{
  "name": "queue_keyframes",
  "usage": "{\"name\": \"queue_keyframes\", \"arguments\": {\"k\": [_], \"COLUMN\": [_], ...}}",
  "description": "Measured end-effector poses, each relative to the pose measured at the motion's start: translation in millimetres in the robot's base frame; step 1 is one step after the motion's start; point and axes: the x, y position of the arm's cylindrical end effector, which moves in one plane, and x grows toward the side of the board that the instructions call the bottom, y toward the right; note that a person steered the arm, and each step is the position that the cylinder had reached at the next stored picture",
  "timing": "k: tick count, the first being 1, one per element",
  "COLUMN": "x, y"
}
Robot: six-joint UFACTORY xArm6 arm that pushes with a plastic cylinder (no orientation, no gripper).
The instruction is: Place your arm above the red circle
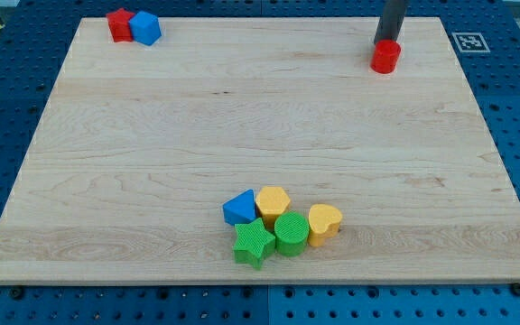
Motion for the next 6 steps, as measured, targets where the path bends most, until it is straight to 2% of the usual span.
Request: {"name": "queue_keyframes", "arguments": {"k": [3,4,6], "x": [0,0,0], "y": [-22,-57,-77]}}
